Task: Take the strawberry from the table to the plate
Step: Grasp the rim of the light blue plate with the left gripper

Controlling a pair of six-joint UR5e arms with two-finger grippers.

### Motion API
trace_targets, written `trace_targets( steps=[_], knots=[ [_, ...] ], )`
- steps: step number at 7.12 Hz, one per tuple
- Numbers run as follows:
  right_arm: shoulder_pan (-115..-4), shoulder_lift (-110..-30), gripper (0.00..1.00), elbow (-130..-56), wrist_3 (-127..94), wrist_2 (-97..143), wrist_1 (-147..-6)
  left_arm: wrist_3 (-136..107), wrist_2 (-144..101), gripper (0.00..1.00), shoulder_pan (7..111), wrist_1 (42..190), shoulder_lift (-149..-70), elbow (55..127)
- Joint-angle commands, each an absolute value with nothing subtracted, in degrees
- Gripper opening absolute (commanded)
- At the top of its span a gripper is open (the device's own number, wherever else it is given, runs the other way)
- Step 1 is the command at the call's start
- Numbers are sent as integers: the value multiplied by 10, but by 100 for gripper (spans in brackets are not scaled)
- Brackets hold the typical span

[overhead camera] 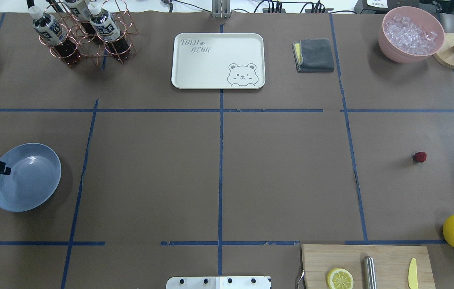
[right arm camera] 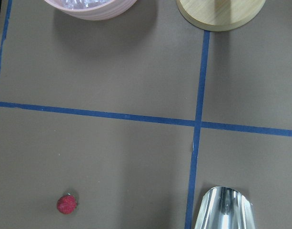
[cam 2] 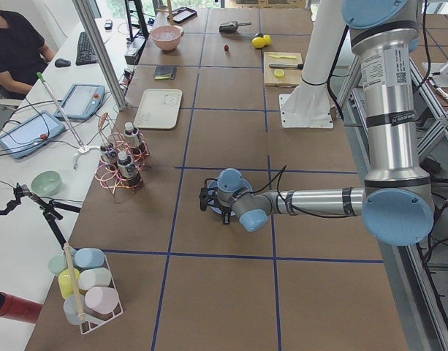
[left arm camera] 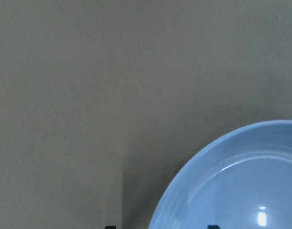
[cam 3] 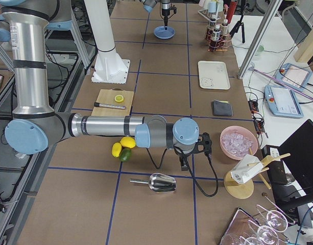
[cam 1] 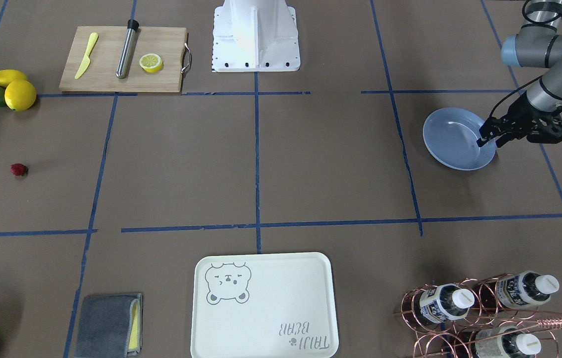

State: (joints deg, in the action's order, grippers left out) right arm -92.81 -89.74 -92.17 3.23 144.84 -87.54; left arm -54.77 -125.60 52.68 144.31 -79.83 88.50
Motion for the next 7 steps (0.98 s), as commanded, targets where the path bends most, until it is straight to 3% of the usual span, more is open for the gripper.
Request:
trace_targets(
  steps=[1, 4, 7],
  knots=[
    [-927, -897, 100, -922, 26, 1448, -875, -546, -1256, 0, 526, 1446, -798, 887],
    [-927, -892, 100, -921, 24, 1448, -876, -541, -1294, 0, 536, 1450, -783, 914],
    [-919, -889, 100, -921, 23, 1430, -878, -537, -1397, 0, 627, 1442, -795, 939]
  ],
)
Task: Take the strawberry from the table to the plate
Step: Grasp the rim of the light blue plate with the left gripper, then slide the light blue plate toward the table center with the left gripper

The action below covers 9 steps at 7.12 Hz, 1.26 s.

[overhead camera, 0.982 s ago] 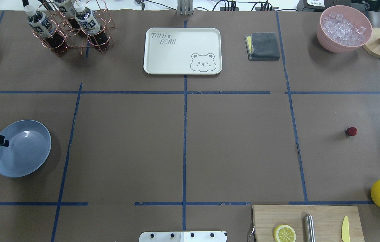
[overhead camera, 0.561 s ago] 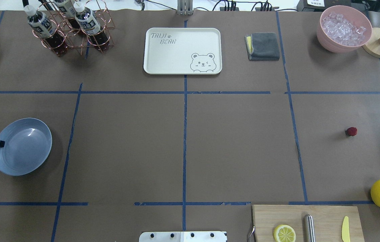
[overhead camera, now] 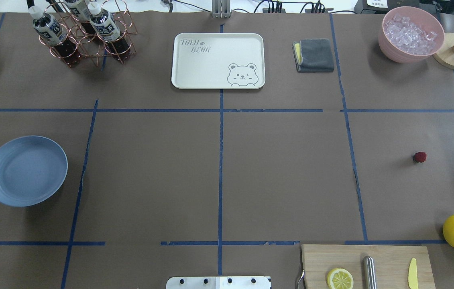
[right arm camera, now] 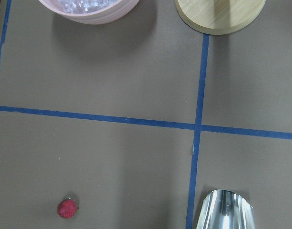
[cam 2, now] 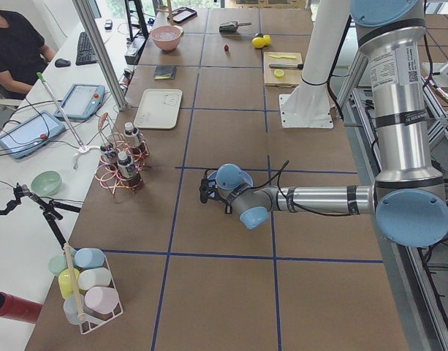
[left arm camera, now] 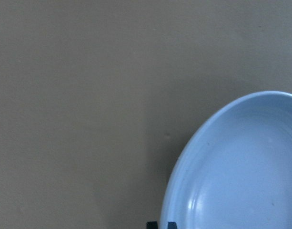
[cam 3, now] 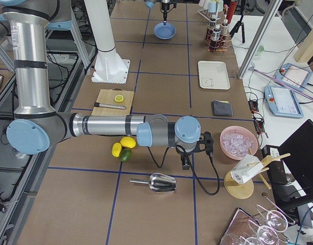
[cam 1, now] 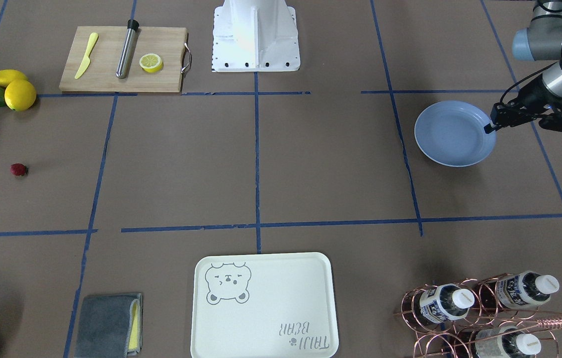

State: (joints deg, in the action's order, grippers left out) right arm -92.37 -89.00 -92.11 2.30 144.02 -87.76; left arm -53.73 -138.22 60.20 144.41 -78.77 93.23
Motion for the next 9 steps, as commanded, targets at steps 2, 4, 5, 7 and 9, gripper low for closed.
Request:
trace_targets(
  steps=[2, 4, 5, 7, 9],
  knots=[
    [-898, -886, 100, -929, -23, 1421, -875, -605, -1397, 0, 635, 1424, -883, 947],
    [-848, -886, 100, -986, -118, 1367, -875, -771, -1390, 0, 612, 1423, -969, 953],
    [-815, -886, 100, -1013, -167, 1348, -875, -840, -1363, 0, 560, 1419, -998, 962],
    [-730, -886, 100, -1050, -309, 1334, -819, -960, -1248, 0, 460, 1315, -1118, 963],
    [-672, -904, 100, -1047, -376, 1289, -746, -1014, -1124, 0, 345, 1253, -1167, 959]
  ],
)
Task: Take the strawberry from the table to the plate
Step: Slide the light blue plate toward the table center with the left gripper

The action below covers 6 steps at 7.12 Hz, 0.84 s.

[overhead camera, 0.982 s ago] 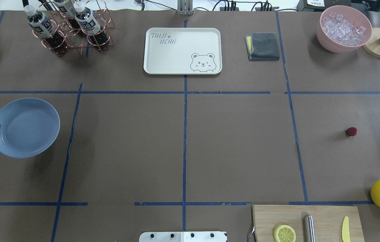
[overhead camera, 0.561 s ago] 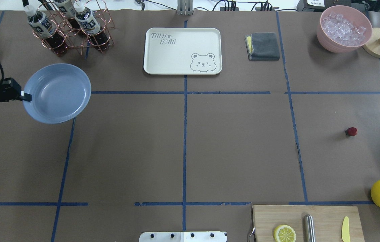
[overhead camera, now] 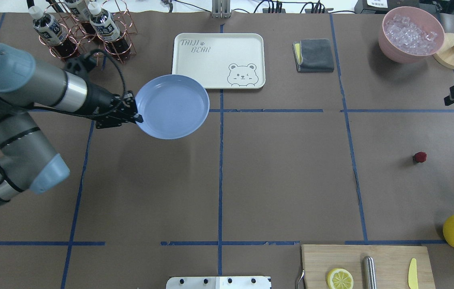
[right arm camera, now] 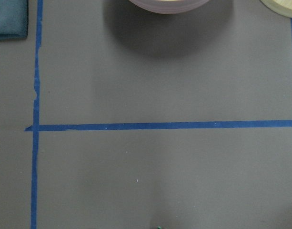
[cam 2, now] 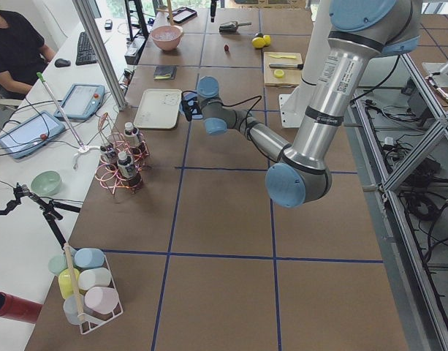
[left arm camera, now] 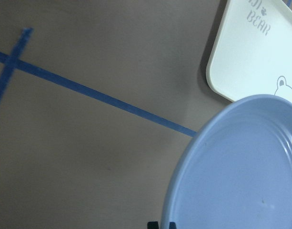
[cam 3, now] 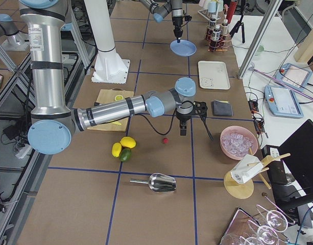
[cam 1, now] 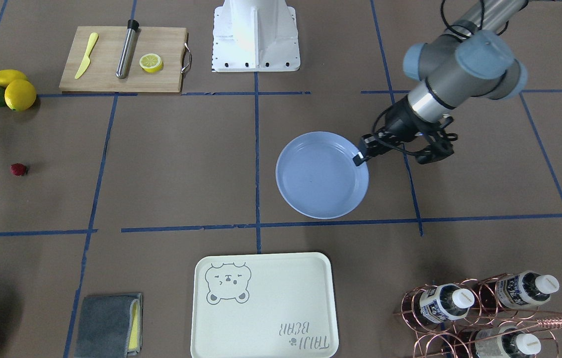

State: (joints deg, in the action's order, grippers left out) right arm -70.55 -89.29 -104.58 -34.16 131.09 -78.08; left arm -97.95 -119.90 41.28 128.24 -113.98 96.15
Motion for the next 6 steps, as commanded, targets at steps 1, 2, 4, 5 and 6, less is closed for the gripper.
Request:
trace_targets(
  steps=[1, 2, 4, 5, 6],
  knots=[
    [-661, -914, 100, -1045, -376, 1288, -745, -1018, -1092, 0, 311, 1253, -1172, 953],
    [-658, -921, 100, -1045, -376, 1289, -745, -1018, -1074, 0, 284, 1253, -1175, 953],
    [-654, -922, 100, -1044, -376, 1288, -745, -1018, -1072, 0, 251, 1254, -1175, 950],
    [-653, -921, 100, -1044, -376, 1288, -745, -1017, -1072, 0, 247, 1254, -1175, 940],
    [-650, -922, 100, -1042, -376, 1288, -746, -1010, -1074, 69, 247, 1257, -1173, 940]
  ],
)
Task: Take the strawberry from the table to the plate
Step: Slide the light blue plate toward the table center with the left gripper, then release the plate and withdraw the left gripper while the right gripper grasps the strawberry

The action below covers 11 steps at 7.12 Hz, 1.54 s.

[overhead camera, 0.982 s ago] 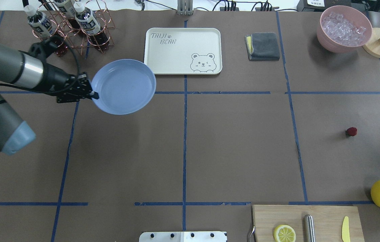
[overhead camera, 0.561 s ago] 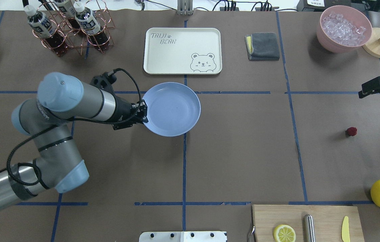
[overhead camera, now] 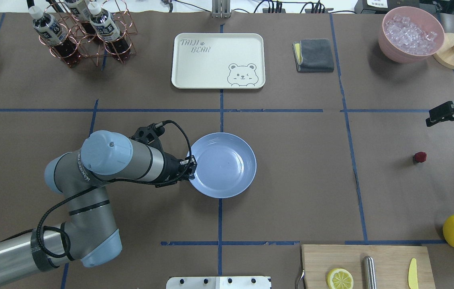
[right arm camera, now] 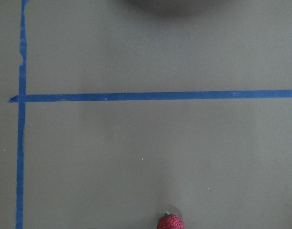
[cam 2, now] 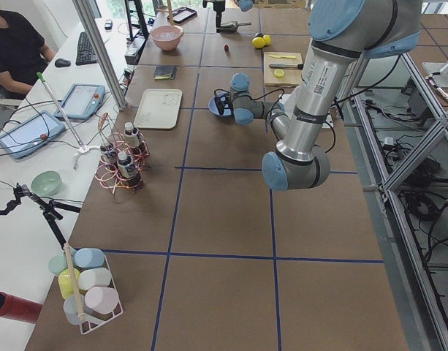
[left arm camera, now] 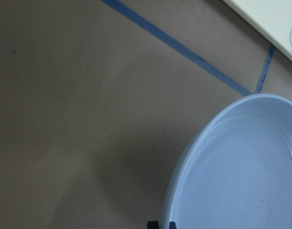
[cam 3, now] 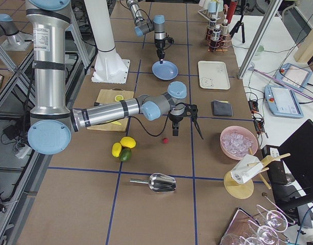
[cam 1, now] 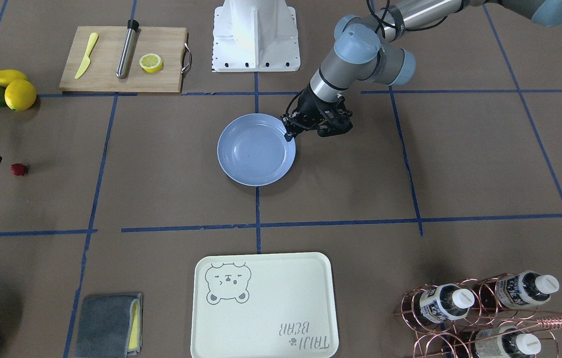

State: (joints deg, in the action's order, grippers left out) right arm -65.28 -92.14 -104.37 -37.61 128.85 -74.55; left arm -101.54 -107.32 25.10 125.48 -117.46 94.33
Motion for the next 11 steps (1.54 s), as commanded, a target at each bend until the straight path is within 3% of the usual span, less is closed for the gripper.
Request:
trace_targets(
  steps=[1, 5, 9, 11],
  knots=[
    [-643, -922, 100, -1033, -376, 1288, -745, -1007, -1075, 100, 253, 1256, -1170, 949],
    [-606, -923, 100, -993, -374, 1266, -705, -930, -1150, 100, 349, 1142, -1170, 1045],
    [-552, -923, 100, -939, -377, 1260, -635, -916, -1150, 100, 359, 1141, -1167, 1045],
    [-545, -924, 93, -938, -377, 1249, -635, -916, -1150, 100, 364, 1141, -1167, 1045]
  ],
)
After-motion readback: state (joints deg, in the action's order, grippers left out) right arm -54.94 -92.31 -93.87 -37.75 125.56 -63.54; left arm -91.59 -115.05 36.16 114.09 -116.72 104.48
